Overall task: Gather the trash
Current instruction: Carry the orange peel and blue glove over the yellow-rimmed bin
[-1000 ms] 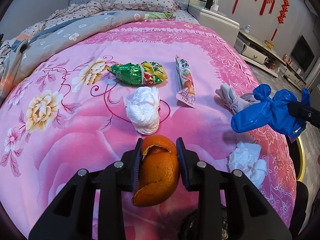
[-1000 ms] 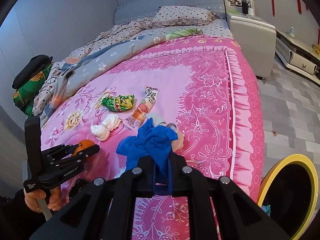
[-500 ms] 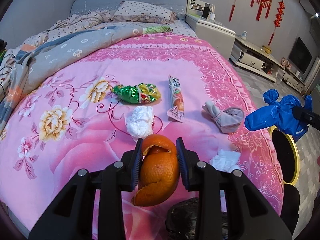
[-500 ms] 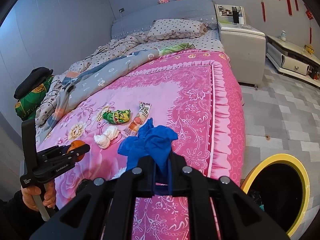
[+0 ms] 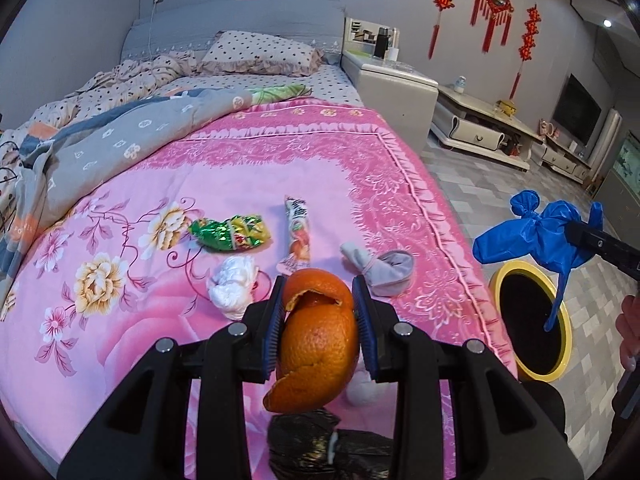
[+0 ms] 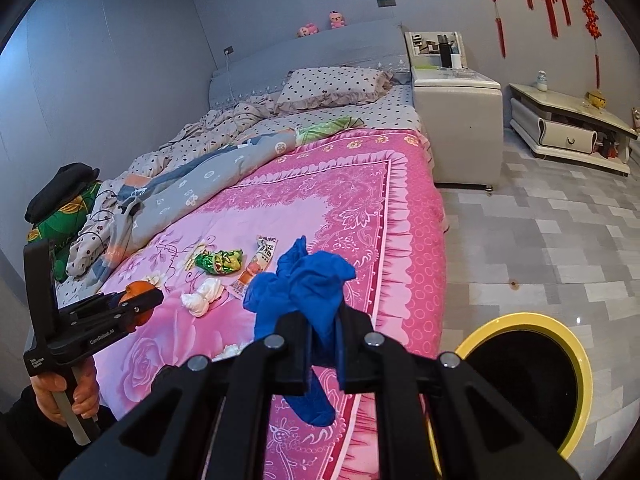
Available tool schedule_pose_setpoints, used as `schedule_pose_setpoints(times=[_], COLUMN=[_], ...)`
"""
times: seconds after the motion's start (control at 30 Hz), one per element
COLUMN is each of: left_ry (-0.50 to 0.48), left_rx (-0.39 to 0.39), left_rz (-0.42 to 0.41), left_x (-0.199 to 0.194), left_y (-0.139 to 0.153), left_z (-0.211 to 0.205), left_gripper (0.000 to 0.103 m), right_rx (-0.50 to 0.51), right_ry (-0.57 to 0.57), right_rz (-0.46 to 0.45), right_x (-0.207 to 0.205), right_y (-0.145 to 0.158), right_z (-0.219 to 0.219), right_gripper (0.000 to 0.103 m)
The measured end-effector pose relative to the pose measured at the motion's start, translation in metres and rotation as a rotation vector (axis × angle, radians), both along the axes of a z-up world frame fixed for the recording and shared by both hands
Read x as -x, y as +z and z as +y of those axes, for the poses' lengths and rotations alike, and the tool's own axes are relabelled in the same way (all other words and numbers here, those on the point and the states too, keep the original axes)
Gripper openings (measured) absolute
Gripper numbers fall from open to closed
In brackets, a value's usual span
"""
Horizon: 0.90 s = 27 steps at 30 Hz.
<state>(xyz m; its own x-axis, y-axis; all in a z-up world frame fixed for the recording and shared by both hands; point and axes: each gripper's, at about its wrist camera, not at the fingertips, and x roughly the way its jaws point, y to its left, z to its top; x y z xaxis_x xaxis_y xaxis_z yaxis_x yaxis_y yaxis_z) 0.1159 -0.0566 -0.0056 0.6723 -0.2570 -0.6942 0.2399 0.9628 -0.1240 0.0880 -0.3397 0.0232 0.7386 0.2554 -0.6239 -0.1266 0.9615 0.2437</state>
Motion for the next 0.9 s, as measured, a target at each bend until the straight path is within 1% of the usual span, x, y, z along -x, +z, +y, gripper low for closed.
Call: schedule_pose_setpoints(times=[0.17,0.43,0.9], left_ry=[-0.042,-0.131,-0.253], left_rx=[0.009,0.02,0.042], left_rz=[-0.013,-0.04,-0.039], left_x=[0.005,0.012,0.018], left_y=[0.011,0.027,0.033], left_z=[-0.022,-0.072,-0.15], left_gripper=[0.031,0.031,0.031], right_rx=[-0.003,-0.013,-0.03], right_ry=[-0.041,-0.106,-0.219], right_rz=[-0.016,-0.033,-0.043], right_x=[0.01,0.028,0.052], right_y=[0.006,0.013,0.011], right_z=[-0.022,-0.061,-0.125], right_gripper=[0.008,0.008,0.008])
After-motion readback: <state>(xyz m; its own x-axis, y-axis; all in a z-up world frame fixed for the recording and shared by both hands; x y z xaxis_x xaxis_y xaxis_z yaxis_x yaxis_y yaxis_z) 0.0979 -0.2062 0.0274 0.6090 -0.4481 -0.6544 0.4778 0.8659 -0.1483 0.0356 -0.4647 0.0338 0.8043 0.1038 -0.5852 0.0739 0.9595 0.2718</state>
